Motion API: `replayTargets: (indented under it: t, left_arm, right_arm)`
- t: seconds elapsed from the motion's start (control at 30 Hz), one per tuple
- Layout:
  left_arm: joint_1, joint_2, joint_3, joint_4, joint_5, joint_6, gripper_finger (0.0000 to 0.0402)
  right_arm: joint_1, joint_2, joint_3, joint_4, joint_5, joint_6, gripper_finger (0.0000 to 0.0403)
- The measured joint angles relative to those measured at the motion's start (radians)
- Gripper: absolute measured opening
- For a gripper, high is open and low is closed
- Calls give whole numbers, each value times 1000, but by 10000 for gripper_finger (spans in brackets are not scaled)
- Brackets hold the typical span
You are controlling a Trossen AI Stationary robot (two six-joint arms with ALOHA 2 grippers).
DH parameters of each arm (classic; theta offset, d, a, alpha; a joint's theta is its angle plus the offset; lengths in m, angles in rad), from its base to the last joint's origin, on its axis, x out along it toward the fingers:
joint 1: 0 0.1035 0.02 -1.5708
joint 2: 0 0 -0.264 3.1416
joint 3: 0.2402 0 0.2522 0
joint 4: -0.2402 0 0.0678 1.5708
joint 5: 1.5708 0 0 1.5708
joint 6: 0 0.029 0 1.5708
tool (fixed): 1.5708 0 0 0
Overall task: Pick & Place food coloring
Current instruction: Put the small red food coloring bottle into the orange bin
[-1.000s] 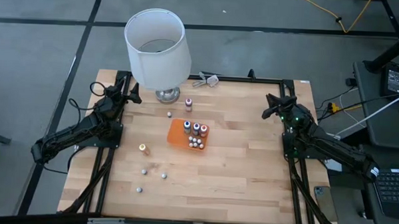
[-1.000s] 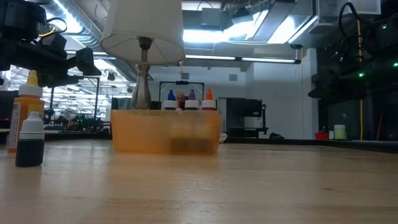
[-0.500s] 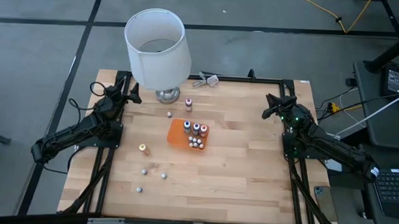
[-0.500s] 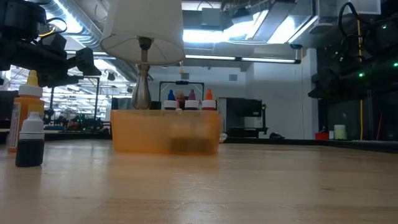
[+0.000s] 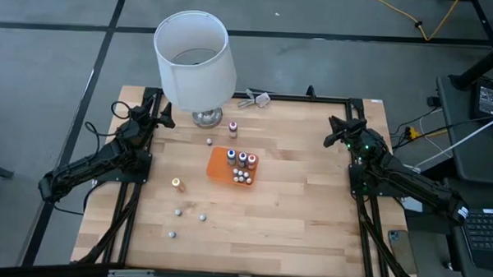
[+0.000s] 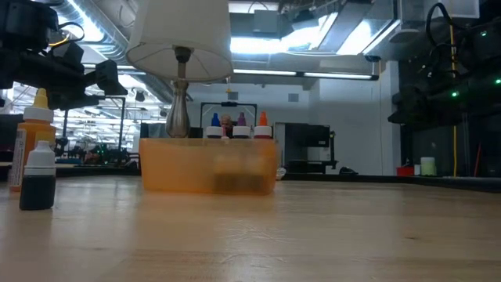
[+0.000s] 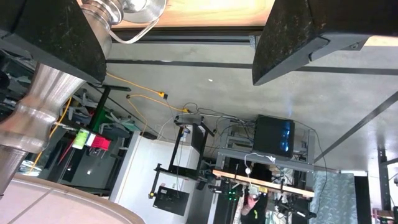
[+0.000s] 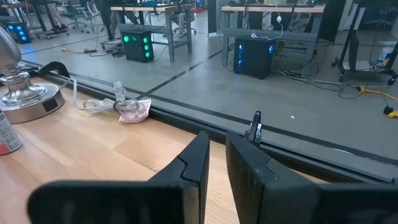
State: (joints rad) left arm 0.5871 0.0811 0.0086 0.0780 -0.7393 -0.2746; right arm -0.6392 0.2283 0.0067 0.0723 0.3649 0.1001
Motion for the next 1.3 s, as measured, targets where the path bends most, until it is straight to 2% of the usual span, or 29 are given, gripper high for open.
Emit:
replayTargets:
  t: [0.67, 0.73, 0.9, 1.13, 1.3]
  left_arm:
    - [0, 0, 0, -1, 3, -27, 391]
    - [0, 0, 0, -3, 40, -68, 391]
    - [0, 0, 0, 21, 206, -220, 391]
    - [0, 0, 0, 15, 239, -334, 391]
    - [-1, 0, 0, 3, 382, -368, 391]
  right_arm:
    - [0, 0, 0, 0, 0, -5, 58]
    - [0, 0, 0, 0, 0, 0, 58]
    - [0, 0, 0, 0, 0, -2, 58]
    - [0, 0, 0, 0, 0, 0, 58]
    - [0, 0, 0, 0, 0, -1, 58]
